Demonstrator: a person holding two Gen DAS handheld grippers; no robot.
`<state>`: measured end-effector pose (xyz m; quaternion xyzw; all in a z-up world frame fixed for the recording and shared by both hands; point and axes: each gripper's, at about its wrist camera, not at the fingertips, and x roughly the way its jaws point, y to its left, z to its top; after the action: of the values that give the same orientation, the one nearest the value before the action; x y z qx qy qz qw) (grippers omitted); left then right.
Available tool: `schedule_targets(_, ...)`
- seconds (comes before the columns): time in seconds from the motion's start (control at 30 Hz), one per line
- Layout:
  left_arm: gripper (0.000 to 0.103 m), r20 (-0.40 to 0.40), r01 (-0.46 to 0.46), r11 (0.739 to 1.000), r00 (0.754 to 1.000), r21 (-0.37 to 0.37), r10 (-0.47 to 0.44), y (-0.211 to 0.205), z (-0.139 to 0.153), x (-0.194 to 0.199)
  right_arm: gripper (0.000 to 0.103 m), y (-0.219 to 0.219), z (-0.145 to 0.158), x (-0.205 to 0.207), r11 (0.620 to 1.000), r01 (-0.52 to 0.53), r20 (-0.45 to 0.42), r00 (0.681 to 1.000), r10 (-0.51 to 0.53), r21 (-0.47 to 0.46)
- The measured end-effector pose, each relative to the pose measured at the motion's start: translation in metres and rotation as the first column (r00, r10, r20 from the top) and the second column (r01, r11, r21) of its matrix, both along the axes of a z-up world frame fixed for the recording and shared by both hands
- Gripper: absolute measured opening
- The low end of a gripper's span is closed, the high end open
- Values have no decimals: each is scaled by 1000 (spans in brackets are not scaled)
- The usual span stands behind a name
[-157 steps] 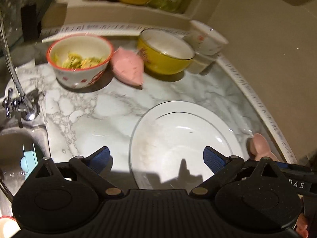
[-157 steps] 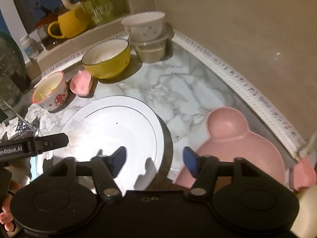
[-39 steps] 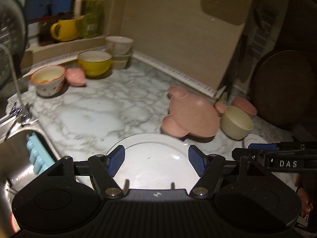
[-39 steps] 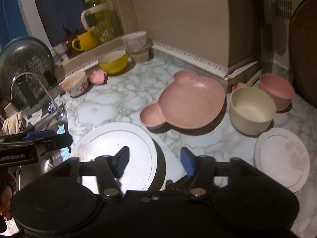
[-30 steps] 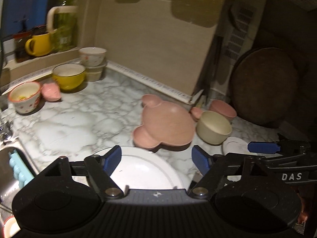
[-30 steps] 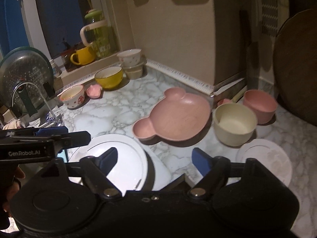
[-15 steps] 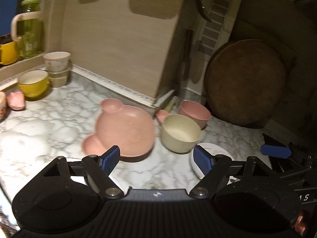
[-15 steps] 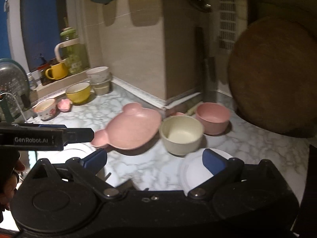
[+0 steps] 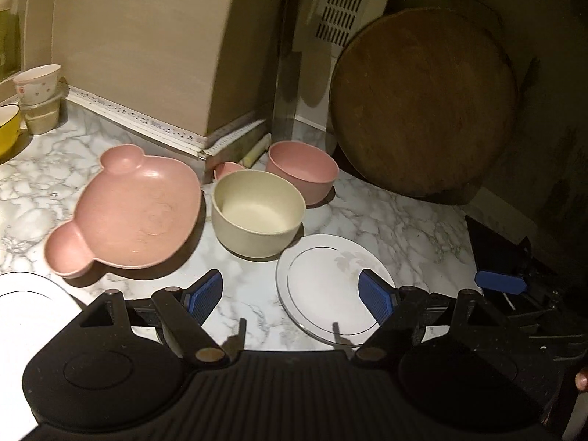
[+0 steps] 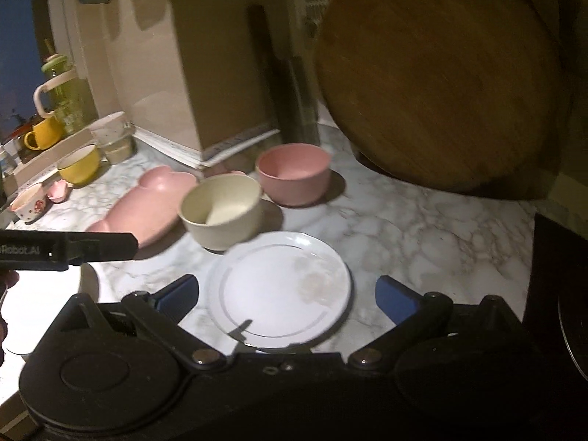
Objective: Organize plates and bowls
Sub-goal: 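Close both tools on the rim of the small floral plate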
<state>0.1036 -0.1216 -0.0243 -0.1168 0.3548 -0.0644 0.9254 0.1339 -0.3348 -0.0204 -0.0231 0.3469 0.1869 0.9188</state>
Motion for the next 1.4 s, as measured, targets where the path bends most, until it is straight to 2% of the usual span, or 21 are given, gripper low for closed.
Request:
schedule_targets(0.07,84,-7,-3,1000,1000,-9,3,-8,-6,6,103,-8,-6,9,1000,-5,-15,1000,5,1)
schedule_targets(0.17,103,-28,-12,1000,1000,-26,11,-15,-16,16,103,-17,-16,22,1000,-5,-38,999,5,0)
schedule_targets(0.3,103,-85,-11,1000,996,-18,9,-23,-33,35,101,-26,-31,45,1000,3,-98,995,-2,17)
schedule_targets(0.43,103,-128,-10,999,992,33,14,-33,-48,52,97,-32,-49,68,1000,9,-152,988,-5,28)
schedule_targets(0.5,103,-151,-28,999,988,35,33,-35,-56,60,95,-33,-56,77,1000,9,-172,985,-4,26)
schedule_targets(0.6,103,-189,-44,999,981,8,45,-34,-65,72,90,-31,-65,87,1000,-4,-190,982,8,21)
schedule_targets(0.73,102,-205,-64,998,977,5,63,-33,-74,83,73,-31,-75,102,999,-8,-231,973,17,40)
schedule_targets(0.77,101,-209,-68,998,976,-6,65,-33,-75,84,73,-30,-76,106,999,-7,-238,971,18,47)
schedule_targets(0.83,93,-217,-67,998,974,-20,61,-32,-77,88,62,-29,-78,112,998,-7,-251,968,22,60)
schedule_targets(0.9,71,-228,-57,998,972,-18,51,-33,-79,91,53,-28,-80,117,997,-12,-268,963,30,71)
schedule_targets(0.97,59,-243,-50,998,969,-33,41,-32,-82,94,45,-27,-81,121,997,-11,-282,959,33,80)
schedule_targets(1.03,55,-257,-54,997,966,-56,38,-30,-84,96,36,-27,-82,124,996,-9,-295,955,35,91)
schedule_targets(1.2,36,-266,-70,993,963,-95,42,-25,-87,98,26,-31,-83,129,994,-5,-313,949,40,111)
schedule_targets(1.3,30,-273,-90,990,960,-111,57,-21,-88,97,16,-34,-84,132,991,7,-337,940,40,135)
schedule_targets(1.4,25,-276,-102,987,959,-127,64,-17,-89,96,13,-36,-85,131,990,14,-340,940,34,138)
